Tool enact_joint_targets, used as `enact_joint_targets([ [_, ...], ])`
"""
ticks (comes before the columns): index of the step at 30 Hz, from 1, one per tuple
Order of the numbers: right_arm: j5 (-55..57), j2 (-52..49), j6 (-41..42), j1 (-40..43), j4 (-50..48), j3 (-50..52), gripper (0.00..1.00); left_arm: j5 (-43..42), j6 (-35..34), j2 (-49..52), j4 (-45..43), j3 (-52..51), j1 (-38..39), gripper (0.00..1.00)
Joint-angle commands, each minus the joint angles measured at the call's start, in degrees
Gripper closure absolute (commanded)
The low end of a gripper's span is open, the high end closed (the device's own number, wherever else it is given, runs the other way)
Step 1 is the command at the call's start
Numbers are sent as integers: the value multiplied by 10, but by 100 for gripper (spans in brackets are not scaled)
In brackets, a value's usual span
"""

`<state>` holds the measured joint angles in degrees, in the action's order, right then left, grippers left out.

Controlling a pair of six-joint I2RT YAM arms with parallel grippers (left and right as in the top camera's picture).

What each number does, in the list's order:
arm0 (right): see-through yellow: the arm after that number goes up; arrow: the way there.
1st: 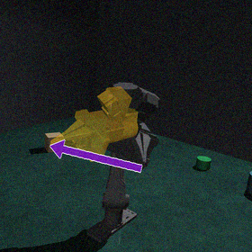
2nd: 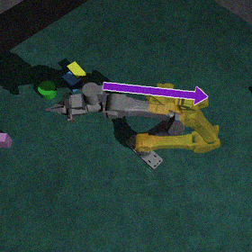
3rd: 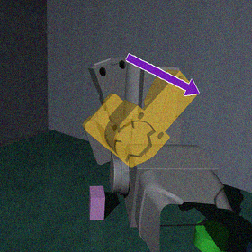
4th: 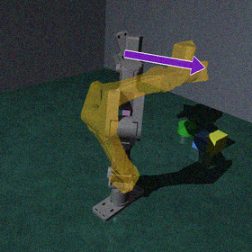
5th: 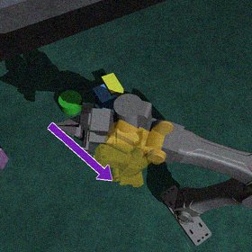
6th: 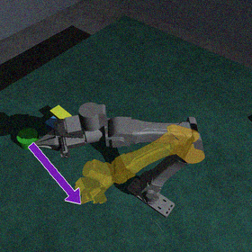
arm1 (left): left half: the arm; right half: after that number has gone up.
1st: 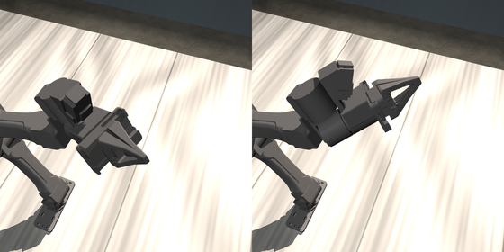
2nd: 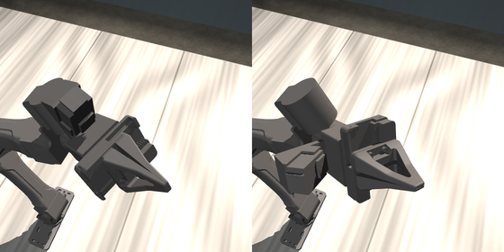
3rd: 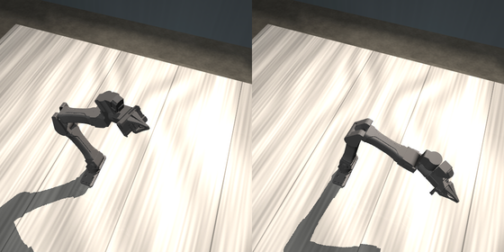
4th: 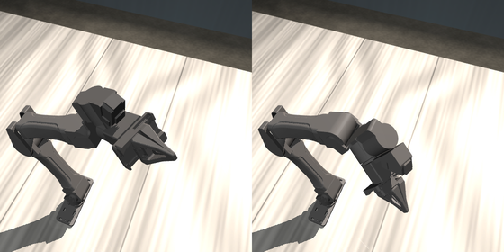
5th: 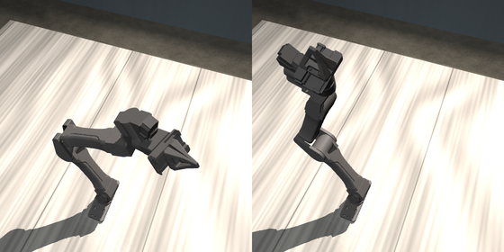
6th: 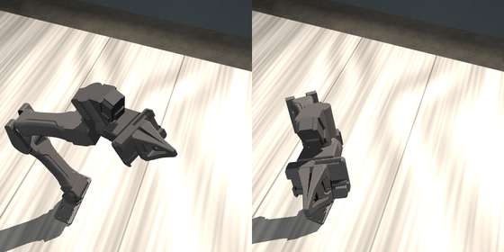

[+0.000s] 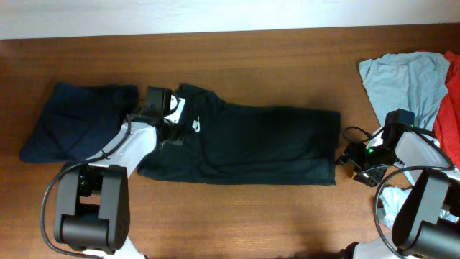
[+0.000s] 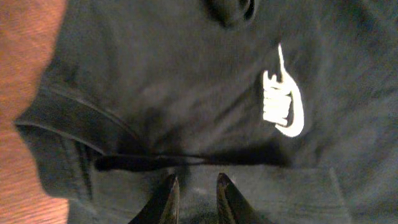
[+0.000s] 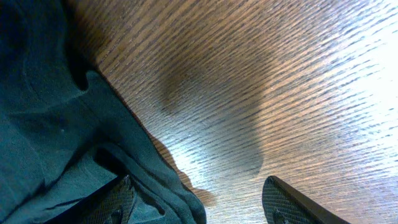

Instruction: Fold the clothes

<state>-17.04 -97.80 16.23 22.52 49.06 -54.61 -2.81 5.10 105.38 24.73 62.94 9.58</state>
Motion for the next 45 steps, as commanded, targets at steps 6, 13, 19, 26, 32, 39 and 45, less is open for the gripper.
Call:
enact_joint_targets([
  [6, -69, 10, -41, 4, 1, -10, 32, 2, -32, -5, 210, 89, 0, 69],
  [13, -112, 10, -55, -14, 45, -6, 34, 3, -32, -4, 187, 12, 0, 69],
  [19, -112, 10, -55, -61, 41, 7, 37, 3, -43, -4, 154, -22, 0, 68],
  [26, -86, 10, -1, -99, 16, 25, 47, 3, -43, -4, 149, -23, 0, 67],
  [32, -76, 9, 27, -99, -18, 60, 47, 3, -43, -4, 149, -23, 0, 66],
  [39, -99, 10, 27, -99, -46, 66, 50, 3, -43, -4, 144, -23, 0, 65],
  [45, -130, 10, 27, -98, -68, 64, 82, 3, -43, -4, 143, -23, 0, 62],
])
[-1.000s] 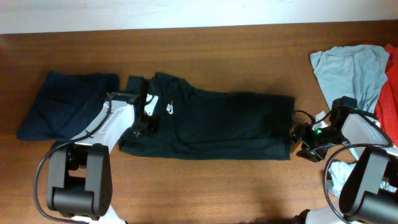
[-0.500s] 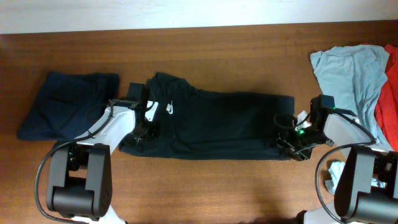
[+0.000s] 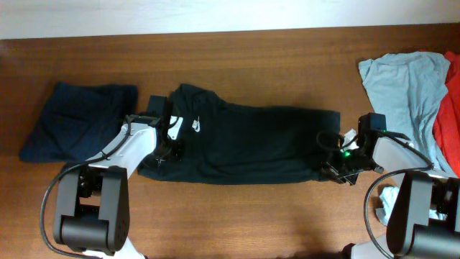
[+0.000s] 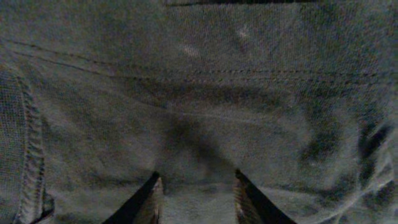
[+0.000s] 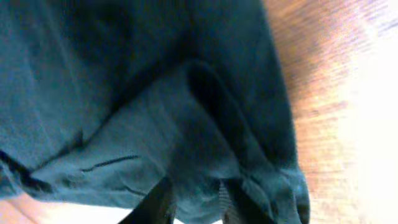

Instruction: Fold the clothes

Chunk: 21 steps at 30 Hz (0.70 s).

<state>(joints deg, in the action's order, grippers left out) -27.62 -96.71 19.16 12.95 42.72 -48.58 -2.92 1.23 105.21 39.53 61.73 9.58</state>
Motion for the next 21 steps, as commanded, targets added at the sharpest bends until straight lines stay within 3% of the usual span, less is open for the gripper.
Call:
enact_joint_targets([
  [1, -30, -1, -2, -1, -5, 3, 86, 4, -4, -2, -5, -11, 0, 62],
  [4, -41, -1, 24, -1, 16, -2, 96, 4, -4, -2, -5, -11, 0, 62],
  [21, -83, -1, 9, 23, 14, -44, 96, 4, -4, -2, -5, -11, 0, 61],
])
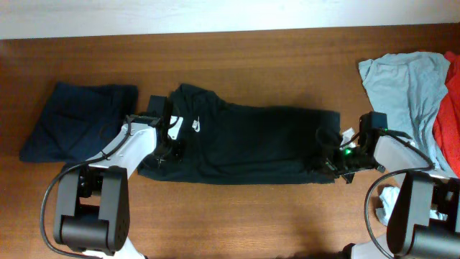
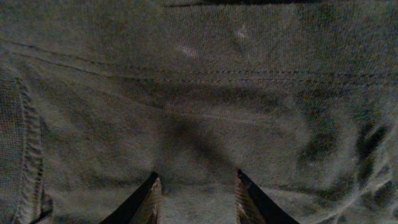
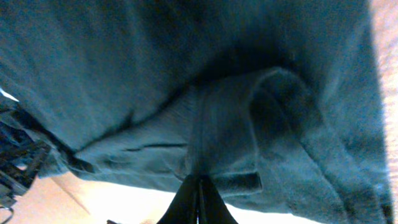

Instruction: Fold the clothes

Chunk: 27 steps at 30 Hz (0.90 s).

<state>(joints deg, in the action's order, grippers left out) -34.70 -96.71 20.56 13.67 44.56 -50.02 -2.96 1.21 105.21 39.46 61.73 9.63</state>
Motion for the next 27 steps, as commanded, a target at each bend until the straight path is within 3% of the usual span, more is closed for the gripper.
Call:
enact_joint_targets([
  [1, -13, -1, 1, 22, -6, -33, 96, 4, -4, -2, -5, -11, 0, 61],
  [9, -15, -1, 14, 41, -42, -37, 96, 4, -4, -2, -5, -11, 0, 61],
  [14, -16, -1, 14, 41, -119, -37, 94, 4, -4, -2, -5, -11, 0, 61],
  [15, -15, -1, 14, 41, -128, -37, 87, 4, -4, -2, -5, -11, 0, 61],
  [17, -15, -1, 14, 40, -138, -37, 56, 4, -4, -2, -5, -11, 0, 61],
  [21, -16, -1, 13, 40, -138, -37, 45, 4, -4, -2, -5, -11, 0, 61],
  [23, -34, -1, 5, 40, -134, -37, 45, 4, -4, -2, -5, -11, 0, 61],
  [25, -131, -1, -76, 36, -125, -37, 60, 4, -4, -2, -5, -11, 0, 61],
  [27, -125, -1, -79, 29, -101, -37, 65, 4, -3, -2, -5, -11, 0, 61],
])
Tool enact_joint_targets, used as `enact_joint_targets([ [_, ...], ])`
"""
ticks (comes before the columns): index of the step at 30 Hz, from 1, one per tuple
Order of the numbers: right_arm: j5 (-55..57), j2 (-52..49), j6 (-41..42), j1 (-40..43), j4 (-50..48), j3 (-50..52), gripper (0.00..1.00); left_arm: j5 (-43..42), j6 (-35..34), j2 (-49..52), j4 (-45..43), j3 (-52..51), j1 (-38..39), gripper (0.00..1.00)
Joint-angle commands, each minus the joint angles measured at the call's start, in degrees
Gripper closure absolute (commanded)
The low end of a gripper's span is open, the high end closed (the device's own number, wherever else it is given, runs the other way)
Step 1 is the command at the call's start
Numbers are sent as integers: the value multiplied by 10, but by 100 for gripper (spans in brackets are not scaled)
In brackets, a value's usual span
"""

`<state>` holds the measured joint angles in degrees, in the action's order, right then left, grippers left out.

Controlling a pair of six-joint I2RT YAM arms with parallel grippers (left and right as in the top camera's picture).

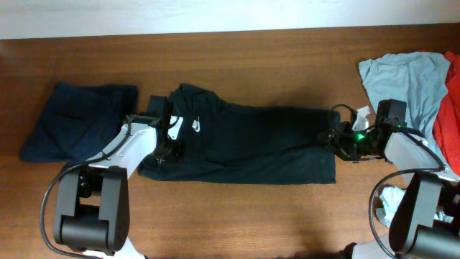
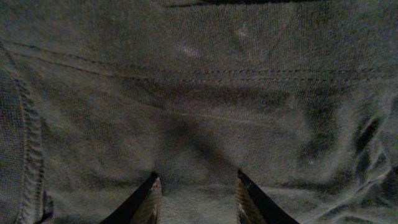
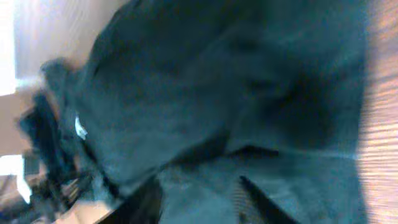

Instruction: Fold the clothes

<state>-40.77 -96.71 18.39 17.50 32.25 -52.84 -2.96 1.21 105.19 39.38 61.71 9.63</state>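
Note:
Black trousers (image 1: 251,144) with a white logo (image 1: 195,126) lie stretched across the middle of the table. My left gripper (image 1: 169,149) rests on their left end. In the left wrist view its fingers (image 2: 155,186) stand apart and press on flat dark cloth (image 2: 199,93), so the left gripper (image 2: 198,177) is open. My right gripper (image 1: 339,137) is at the trousers' right end, near the upper corner. The right wrist view is blurred; the right gripper (image 3: 199,180) shows its fingers apart with dark cloth (image 3: 217,74) lying between them.
A folded navy garment (image 1: 75,122) lies at the left. A light blue shirt (image 1: 402,79) and a red cloth (image 1: 451,108) are heaped at the right edge, and a pale cloth (image 1: 392,201) lies by the right arm's base. Bare wood (image 1: 237,216) runs along the front.
My right gripper was shut on the hem at the trousers' lower right corner; now it is farther back along the right edge with its fingers apart. The left gripper has not moved.
At first my left gripper hovered by the logo and my right was open over bare wood beside the trousers. Then the left sat lower on the left end and the right reached the lower right corner. It shut on the hem there; now it stands apart farther back.

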Motion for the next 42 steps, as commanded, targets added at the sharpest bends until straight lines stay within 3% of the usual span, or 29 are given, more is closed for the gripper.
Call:
enact_joint_targets([
  [1, -38, -1, -57, -16, 44, -9, 73, 4, -4, -2, -4, -11, 0, 61],
  [2, -3, -1, -57, -23, 63, -9, 82, 4, -4, -2, -4, -11, 0, 61],
  [6, 116, -2, -55, -54, 106, -6, 91, 5, -3, -2, -5, -11, 0, 61],
  [16, 179, -2, 12, -64, 31, 29, 92, 4, -4, -2, -11, -11, 0, 61],
  [23, 179, -9, 12, -74, -19, 42, 92, 4, -4, -2, -12, -11, 0, 61],
  [31, 106, -9, 23, -73, -175, 37, 91, 4, -4, -2, -16, -11, 0, 61],
  [36, 45, -7, 2, -73, -124, 0, 85, 4, -4, -2, -16, -11, 0, 60],
  [42, 46, -8, -60, -82, 50, -33, 90, 4, -4, -2, -16, -11, 0, 60],
])
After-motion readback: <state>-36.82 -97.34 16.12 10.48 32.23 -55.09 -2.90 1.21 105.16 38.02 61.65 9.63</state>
